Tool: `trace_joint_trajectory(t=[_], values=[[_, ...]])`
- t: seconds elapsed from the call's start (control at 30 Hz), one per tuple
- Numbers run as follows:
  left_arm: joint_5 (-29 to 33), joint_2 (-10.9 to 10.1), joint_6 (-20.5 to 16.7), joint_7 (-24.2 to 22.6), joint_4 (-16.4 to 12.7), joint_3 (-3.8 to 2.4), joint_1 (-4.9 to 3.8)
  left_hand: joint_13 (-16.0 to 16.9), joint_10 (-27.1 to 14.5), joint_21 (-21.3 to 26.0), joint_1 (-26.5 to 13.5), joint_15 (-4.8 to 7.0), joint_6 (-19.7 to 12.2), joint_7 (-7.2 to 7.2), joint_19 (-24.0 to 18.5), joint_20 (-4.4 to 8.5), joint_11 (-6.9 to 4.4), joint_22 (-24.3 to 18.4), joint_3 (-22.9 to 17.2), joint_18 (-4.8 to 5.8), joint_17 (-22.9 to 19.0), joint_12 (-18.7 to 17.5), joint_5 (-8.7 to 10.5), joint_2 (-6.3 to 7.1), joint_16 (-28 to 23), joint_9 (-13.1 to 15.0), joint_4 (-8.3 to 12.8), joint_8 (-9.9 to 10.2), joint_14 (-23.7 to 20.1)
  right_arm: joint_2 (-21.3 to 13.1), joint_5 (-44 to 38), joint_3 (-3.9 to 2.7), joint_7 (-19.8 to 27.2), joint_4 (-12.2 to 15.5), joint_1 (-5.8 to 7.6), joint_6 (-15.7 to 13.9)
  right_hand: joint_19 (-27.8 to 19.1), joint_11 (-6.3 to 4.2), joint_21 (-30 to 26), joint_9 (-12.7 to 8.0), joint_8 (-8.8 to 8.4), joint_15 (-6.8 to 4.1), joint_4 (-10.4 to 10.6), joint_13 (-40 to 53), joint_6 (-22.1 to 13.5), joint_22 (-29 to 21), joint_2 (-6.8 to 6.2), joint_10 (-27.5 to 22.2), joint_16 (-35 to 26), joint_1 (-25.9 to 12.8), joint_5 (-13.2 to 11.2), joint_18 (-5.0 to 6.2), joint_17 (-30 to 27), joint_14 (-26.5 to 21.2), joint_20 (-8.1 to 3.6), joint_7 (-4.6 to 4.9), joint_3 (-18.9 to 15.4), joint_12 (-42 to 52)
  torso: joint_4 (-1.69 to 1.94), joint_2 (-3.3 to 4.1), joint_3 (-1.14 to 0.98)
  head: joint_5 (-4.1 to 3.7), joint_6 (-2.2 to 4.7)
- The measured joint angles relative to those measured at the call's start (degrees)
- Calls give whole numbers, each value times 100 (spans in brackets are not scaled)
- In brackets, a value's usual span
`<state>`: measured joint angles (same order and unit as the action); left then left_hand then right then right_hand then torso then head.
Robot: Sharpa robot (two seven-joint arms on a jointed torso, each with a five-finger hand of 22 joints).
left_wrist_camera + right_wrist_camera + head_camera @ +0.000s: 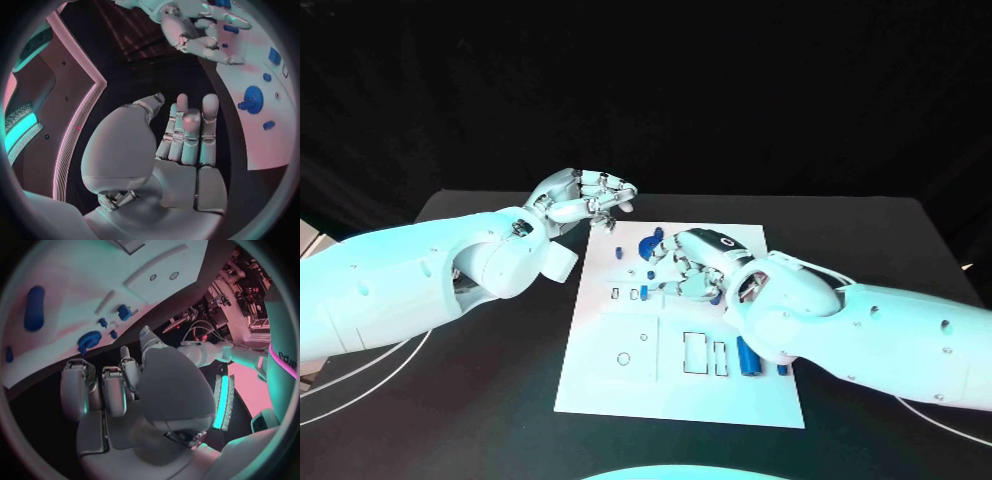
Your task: Assemble the parts on the task board
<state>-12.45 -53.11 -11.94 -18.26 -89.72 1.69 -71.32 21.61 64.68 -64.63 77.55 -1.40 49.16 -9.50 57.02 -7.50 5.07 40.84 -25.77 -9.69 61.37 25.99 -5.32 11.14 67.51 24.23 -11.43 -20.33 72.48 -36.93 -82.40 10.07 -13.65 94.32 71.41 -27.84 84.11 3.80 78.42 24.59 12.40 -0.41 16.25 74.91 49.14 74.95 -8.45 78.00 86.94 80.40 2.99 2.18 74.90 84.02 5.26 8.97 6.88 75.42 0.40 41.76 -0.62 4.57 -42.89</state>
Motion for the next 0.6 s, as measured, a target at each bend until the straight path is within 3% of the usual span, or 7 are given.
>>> trace_joint_trajectory(t=[0.13,0.2,0.3,0.33,0.4,0.47,0.6], values=[[-309,-10,25,413,113,0,-5,1373,-213,-785,-443,67,-22,61,902,73,-87,1236,310,234,1181,1879,0,-51,1126,249,-365,-348,814,-422,518,-14,478,194,264,353,-20,0,-32,5,3,0,0,0,0,0,-3,0,0,57,0,0,0,0,20,0,0,0,-12,-31,-7,0,1],[-558,-15,74,729,155,-2,-10,2056,-199,-1063,-730,93,-31,76,1200,98,-97,1688,431,268,1327,2682,0,-126,1438,370,-488,-523,1049,-639,789,-14,682,291,360,560,-20,0,-19,14,46,0,0,0,7,0,15,0,0,75,0,0,0,0,20,-7,0,3,-20,-49,-9,-3,-7],[-1003,-9,201,1258,175,-4,-22,3180,285,-1451,-844,168,77,222,1657,173,-213,2378,607,383,1359,3787,0,-170,1816,690,-508,-934,1159,-939,1166,-15,909,390,452,795,-20,0,14,32,100,0,0,0,70,0,17,0,0,132,71,-1,0,0,20,-26,0,25,-31,-79,-14,-5,-24],[-1155,-1,261,1435,177,-4,-30,3378,388,-1537,-844,206,143,289,1771,200,-265,2543,641,449,1359,3973,0,-170,1889,841,-516,-1111,1166,-1024,1283,-16,963,404,471,846,-20,0,14,34,117,0,0,0,70,0,7,0,0,144,120,0,1,0,20,-26,0,25,-34,-87,-18,-5,-27],[-1509,28,422,1836,179,-4,-69,3656,571,-1665,-814,314,170,401,1929,289,-374,2792,641,448,1358,4225,0,-201,2009,1184,-516,-1442,1156,-1193,1540,-26,1051,412,506,929,-20,0,13,39,134,0,0,0,70,-1,35,0,0,190,281,0,4,0,20,-26,0,25,-40,-109,-27,6,-35],[-1833,70,584,2201,179,-4,-122,3709,590,-1695,-842,324,139,433,1959,320,-394,2858,642,448,1358,4272,0,-229,2019,1323,-517,-1534,1147,-1316,1769,-35,1103,384,534,971,-20,0,13,39,168,0,0,0,70,-1,21,0,0,264,470,0,4,0,20,-26,0,24,-41,-127,-36,21,-44],[-2551,173,921,2956,173,-8,-224,3639,553,-1696,-1211,324,-7,382,1969,329,-359,2862,758,448,1358,4227,0,-299,2019,1472,-543,-1549,1147,-1468,2231,-55,1162,211,584,993,-20,0,13,39,178,0,0,0,70,-1,21,0,0,264,513,0,4,0,20,-27,0,24,-37,-161,-54,35,-73]])
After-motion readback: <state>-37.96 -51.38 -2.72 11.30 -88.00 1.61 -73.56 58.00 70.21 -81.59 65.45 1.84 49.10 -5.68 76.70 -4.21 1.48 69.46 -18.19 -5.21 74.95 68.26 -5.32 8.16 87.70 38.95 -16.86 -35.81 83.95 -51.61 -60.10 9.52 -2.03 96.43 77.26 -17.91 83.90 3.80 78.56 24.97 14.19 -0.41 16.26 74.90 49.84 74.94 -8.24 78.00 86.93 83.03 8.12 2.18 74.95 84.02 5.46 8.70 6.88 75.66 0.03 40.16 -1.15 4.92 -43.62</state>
